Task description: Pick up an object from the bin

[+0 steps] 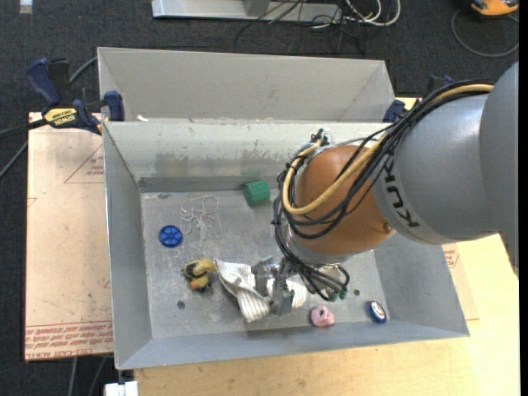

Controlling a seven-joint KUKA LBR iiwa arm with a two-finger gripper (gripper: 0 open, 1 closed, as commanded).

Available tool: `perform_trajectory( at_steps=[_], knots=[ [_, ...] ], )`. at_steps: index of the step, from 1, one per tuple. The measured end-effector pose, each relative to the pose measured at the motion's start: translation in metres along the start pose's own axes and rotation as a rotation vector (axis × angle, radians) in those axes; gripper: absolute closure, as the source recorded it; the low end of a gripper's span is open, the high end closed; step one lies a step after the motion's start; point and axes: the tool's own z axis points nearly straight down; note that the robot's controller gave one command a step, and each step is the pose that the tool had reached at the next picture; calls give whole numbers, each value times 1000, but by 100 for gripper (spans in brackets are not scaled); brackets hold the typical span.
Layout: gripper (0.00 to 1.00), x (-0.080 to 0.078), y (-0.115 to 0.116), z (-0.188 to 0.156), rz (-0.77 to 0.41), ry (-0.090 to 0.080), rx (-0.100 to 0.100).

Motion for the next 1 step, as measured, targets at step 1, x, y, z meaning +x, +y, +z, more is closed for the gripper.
perform_trajectory(
  at_steps=[1],
  knots=[
    [100, 8, -13, 58, 20, 0, -2]
  ],
)
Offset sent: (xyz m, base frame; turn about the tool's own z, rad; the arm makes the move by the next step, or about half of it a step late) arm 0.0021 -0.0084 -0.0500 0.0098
